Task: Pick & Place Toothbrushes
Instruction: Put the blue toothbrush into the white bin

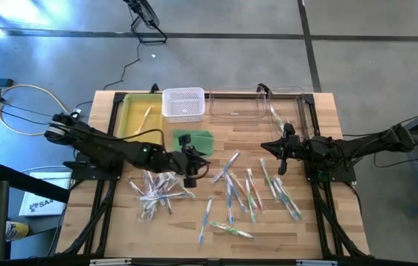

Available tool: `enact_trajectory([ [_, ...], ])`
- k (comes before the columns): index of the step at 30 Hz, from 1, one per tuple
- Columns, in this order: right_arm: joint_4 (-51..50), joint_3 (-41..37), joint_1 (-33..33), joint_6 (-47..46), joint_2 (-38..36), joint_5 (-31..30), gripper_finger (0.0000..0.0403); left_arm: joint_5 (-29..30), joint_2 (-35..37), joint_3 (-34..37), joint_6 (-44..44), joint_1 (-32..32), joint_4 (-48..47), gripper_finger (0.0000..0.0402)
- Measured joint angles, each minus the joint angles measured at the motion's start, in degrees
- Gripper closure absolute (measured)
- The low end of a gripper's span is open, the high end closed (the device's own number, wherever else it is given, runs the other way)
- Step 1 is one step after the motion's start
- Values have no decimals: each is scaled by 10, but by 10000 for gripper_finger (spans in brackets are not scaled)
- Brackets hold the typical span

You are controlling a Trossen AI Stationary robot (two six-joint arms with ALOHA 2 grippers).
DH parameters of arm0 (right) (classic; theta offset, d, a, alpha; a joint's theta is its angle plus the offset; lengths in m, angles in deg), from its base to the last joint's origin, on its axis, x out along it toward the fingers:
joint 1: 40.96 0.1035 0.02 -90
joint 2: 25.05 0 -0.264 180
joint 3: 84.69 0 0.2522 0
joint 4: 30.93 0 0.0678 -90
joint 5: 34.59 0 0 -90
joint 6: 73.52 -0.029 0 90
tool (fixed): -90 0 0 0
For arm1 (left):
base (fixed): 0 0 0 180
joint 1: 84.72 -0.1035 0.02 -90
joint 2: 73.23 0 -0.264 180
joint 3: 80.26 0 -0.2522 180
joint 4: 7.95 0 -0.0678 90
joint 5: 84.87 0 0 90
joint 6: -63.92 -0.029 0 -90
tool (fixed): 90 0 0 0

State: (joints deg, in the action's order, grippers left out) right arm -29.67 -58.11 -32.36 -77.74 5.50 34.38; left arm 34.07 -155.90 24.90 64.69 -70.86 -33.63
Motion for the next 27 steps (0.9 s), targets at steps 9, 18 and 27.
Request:
enact_trajectory([
  [9, 2, 0, 0, 0, 0, 0, 401, -13, -50, 0, 42, -10, 0, 261],
  [18, 2, 0, 0, 0, 0, 0, 401, -85, -127, 0, 108, -51, 66, 261],
  [27, 1, 0, 0, 0, 0, 0, 401, -183, -179, 0, 191, -87, 77, 261],
])
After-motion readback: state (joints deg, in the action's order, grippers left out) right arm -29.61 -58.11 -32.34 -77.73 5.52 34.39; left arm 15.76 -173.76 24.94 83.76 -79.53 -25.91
